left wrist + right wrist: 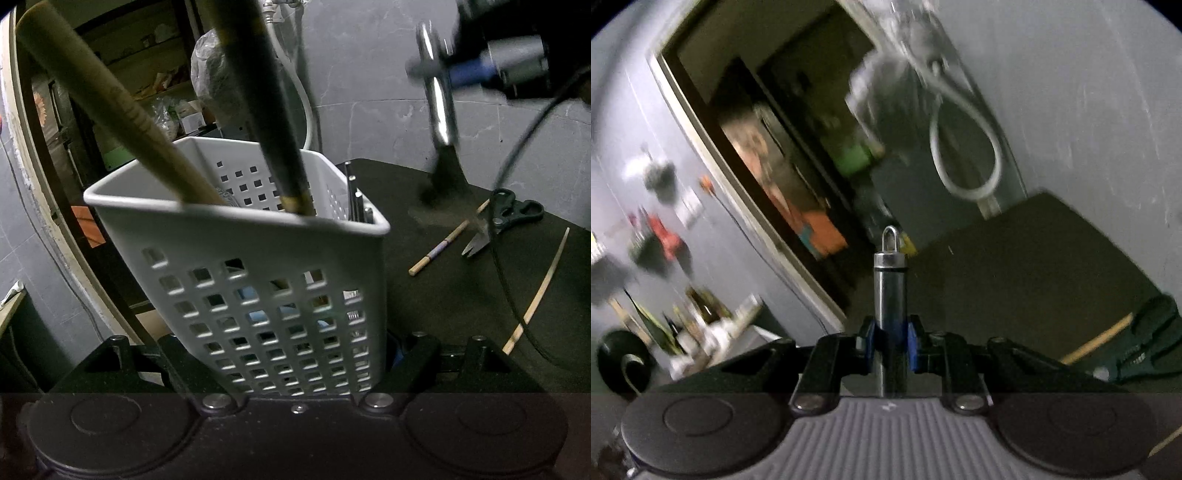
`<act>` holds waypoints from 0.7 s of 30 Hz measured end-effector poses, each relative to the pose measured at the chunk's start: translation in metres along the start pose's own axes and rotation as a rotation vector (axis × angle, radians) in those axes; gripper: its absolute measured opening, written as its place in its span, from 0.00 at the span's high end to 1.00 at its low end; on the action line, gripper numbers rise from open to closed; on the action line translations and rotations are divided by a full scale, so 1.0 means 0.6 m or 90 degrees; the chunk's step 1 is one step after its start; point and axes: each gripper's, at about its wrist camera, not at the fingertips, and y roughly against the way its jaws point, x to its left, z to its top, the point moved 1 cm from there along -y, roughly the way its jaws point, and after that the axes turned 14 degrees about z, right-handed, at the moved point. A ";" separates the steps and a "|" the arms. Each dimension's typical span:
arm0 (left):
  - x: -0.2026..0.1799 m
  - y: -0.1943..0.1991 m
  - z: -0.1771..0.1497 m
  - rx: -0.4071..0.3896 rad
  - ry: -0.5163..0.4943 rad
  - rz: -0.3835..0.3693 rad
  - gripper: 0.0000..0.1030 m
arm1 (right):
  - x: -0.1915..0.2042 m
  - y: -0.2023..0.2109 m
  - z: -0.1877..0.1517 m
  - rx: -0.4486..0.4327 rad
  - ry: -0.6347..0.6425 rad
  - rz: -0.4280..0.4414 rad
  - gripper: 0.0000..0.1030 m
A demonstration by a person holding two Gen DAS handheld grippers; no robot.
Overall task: Organize utensils
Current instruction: 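Lift the scraper and carry it toward the caddy with the right tool, then drop the scraper into the caddy and open the right tool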
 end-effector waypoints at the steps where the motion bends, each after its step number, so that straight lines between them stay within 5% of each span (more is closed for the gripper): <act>1: 0.000 0.000 0.000 0.000 0.000 0.000 0.19 | 0.011 0.005 0.008 -0.017 0.010 0.011 0.81; 10: -0.001 -0.002 -0.001 0.002 0.002 0.001 0.19 | 0.084 -0.023 0.082 -0.081 0.081 0.104 0.81; 21: -0.002 -0.001 -0.001 0.002 0.003 0.002 0.19 | 0.123 -0.090 0.056 -0.065 0.143 0.147 0.81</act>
